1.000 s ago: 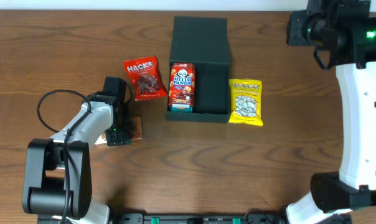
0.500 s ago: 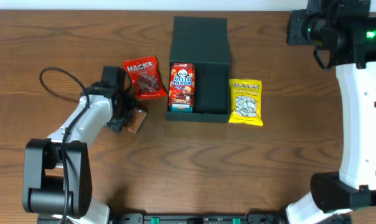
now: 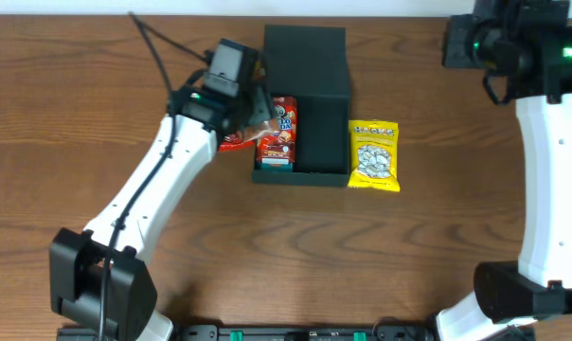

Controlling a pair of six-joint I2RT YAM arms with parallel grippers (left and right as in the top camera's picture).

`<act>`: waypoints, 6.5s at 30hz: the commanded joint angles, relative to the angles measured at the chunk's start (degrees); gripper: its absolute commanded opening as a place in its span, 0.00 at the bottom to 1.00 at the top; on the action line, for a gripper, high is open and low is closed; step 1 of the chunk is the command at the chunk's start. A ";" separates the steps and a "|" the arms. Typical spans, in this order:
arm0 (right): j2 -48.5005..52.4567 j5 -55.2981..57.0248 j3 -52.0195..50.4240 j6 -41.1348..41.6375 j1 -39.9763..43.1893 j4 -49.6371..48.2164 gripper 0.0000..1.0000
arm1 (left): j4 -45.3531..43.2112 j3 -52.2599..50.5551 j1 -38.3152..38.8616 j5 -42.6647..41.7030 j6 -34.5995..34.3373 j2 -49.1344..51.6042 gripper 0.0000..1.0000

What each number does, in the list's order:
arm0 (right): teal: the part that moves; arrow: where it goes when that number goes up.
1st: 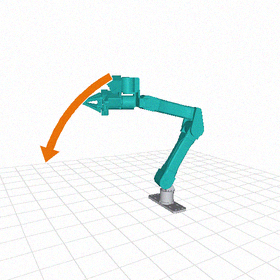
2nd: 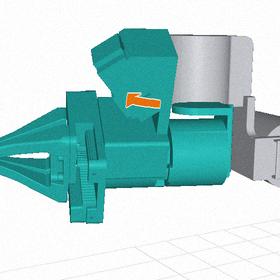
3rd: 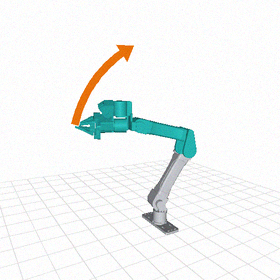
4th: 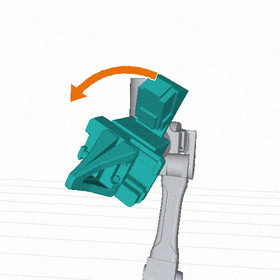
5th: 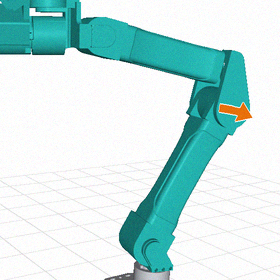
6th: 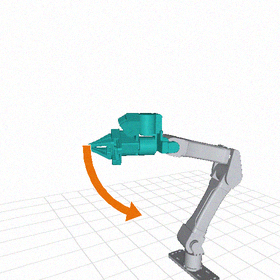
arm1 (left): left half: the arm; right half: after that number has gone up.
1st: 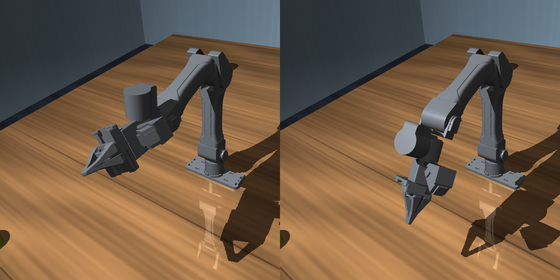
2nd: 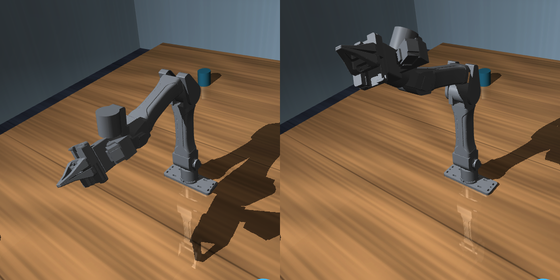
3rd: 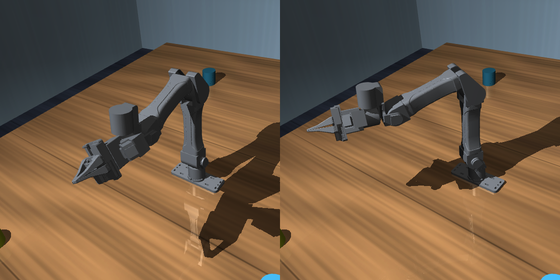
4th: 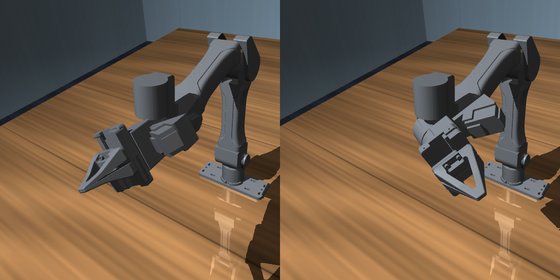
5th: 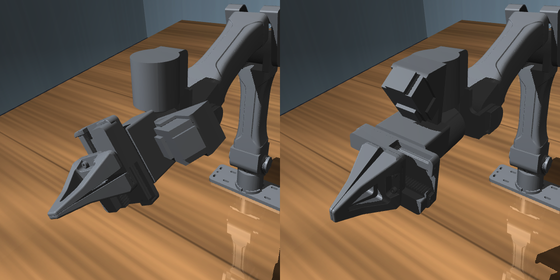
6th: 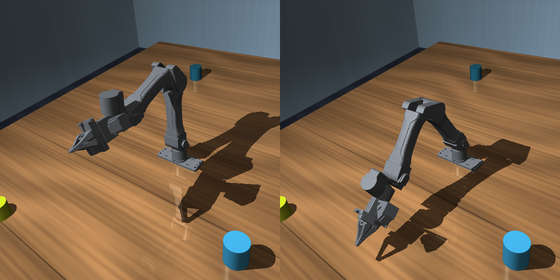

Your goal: Pack container

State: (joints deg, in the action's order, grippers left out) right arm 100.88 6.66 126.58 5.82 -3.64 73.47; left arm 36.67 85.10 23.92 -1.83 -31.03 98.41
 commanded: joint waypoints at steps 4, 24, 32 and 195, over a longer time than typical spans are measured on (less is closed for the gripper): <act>0.37 -1.62 -0.39 -0.28 8.17 0.26 0.13 | -4.92 2.10 5.20 2.40 2.56 1.64 0.46; 0.37 -4.15 -0.39 -0.31 12.79 0.48 0.15 | 15.78 28.17 11.80 -4.26 5.88 24.06 0.40; 0.37 -4.15 -0.39 -0.31 12.79 0.50 0.15 | 18.60 28.17 11.91 -8.33 -1.38 26.49 0.40; 24.61 -34.34 -39.54 -0.17 9.73 -29.40 0.56 | 43.52 56.00 -19.41 -2.69 10.25 17.62 0.06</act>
State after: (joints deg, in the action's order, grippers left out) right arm 124.01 -26.83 87.37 4.03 5.80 44.25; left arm 79.92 141.34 4.40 -4.51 -20.95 115.83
